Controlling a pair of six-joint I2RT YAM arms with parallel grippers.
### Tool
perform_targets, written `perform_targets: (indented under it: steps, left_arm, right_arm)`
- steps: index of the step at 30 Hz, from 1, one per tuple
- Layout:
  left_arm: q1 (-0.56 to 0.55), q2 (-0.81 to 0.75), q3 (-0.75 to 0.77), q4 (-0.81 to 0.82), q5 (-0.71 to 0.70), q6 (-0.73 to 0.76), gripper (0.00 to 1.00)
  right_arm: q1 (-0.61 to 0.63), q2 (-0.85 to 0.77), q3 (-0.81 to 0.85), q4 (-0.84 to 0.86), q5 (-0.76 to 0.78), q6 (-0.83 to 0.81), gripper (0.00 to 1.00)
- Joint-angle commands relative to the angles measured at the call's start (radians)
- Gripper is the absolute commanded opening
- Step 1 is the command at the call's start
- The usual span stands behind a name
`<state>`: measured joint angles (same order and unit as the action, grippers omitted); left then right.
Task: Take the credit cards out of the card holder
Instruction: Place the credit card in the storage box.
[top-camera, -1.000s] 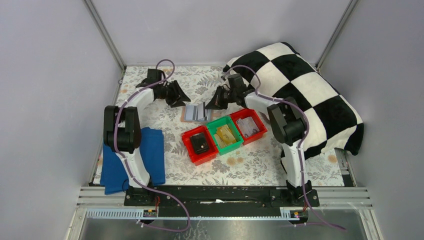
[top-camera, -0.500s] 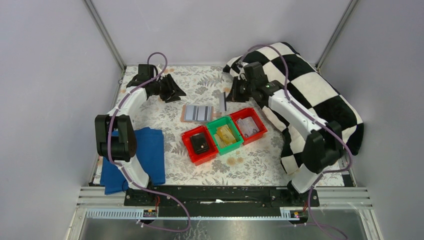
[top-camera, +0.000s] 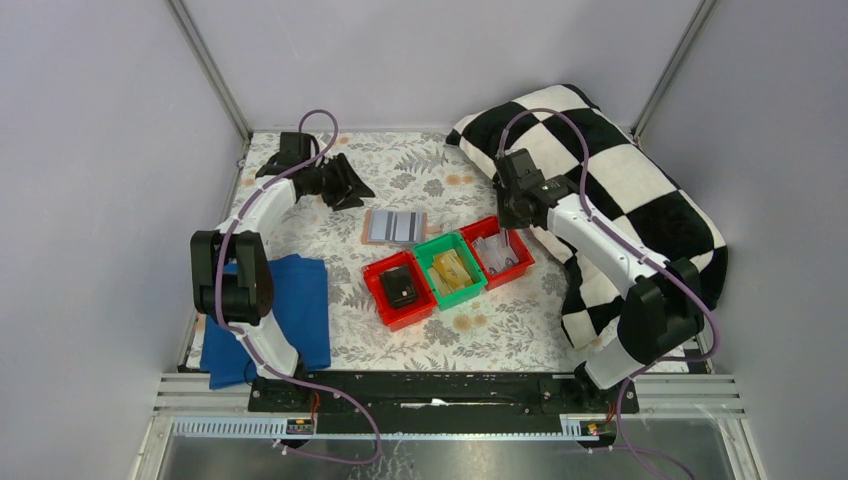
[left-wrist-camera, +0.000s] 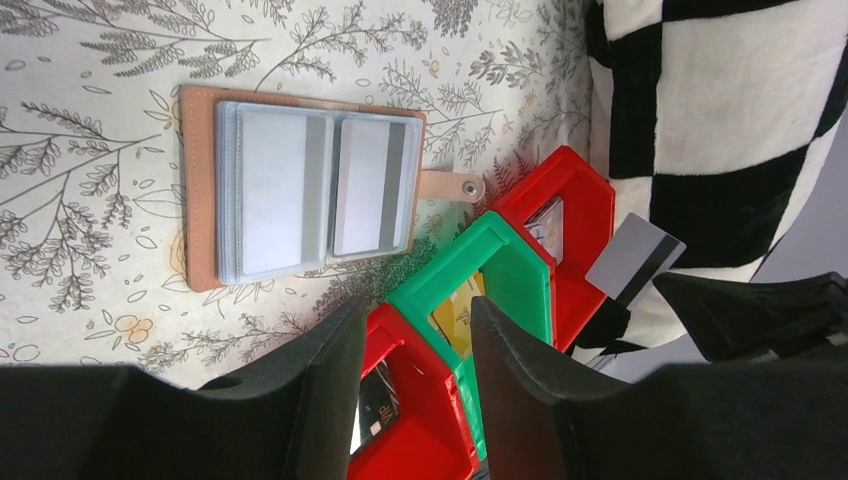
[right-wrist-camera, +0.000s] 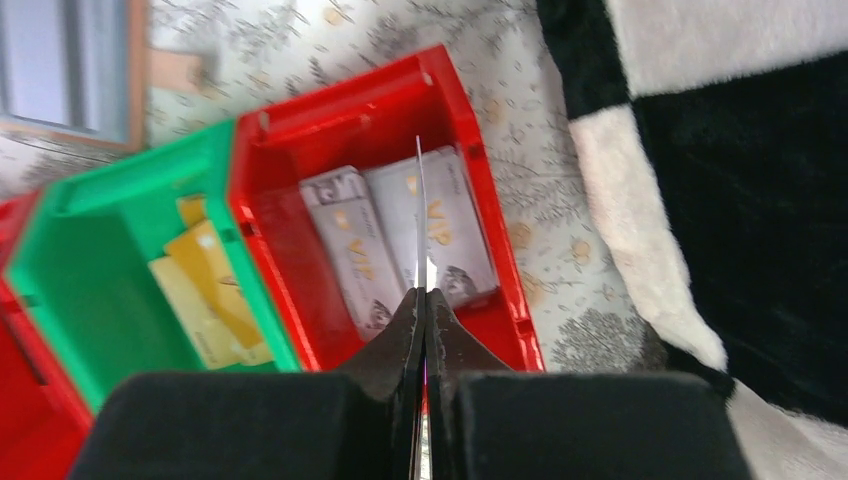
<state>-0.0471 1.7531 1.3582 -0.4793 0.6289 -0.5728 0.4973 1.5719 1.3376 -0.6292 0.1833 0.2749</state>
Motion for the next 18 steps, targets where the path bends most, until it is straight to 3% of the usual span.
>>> perform_targets:
  steps: [1, 6, 15, 16, 18]
  left_arm:
    - [-0.012, -0.054, -0.015, 0.01, 0.011, 0.009, 0.48]
    - [-0.014, -0.038, -0.017, 0.01, 0.012, 0.004, 0.48]
    - [-0.02, -0.02, -0.001, 0.01, 0.026, 0.007, 0.48]
    - [-0.02, -0.02, -0.002, 0.011, 0.027, 0.008, 0.48]
    - [-0.02, -0.014, -0.004, 0.01, 0.031, 0.009, 0.48]
  right_arm:
    - [0.011, 0.022, -0.046, -0.017, 0.126, -0.045, 0.0]
    - [0.034, 0.071, -0.058, -0.003, 0.17, -0.058, 0.0]
    - [0.19, 0.214, 0.017, -0.044, 0.35, -0.101, 0.0]
    - [0.198, 0.217, 0.027, -0.049, 0.331, -0.102, 0.03]
    - [0.205, 0.211, 0.045, -0.06, 0.271, -0.098, 0.35]
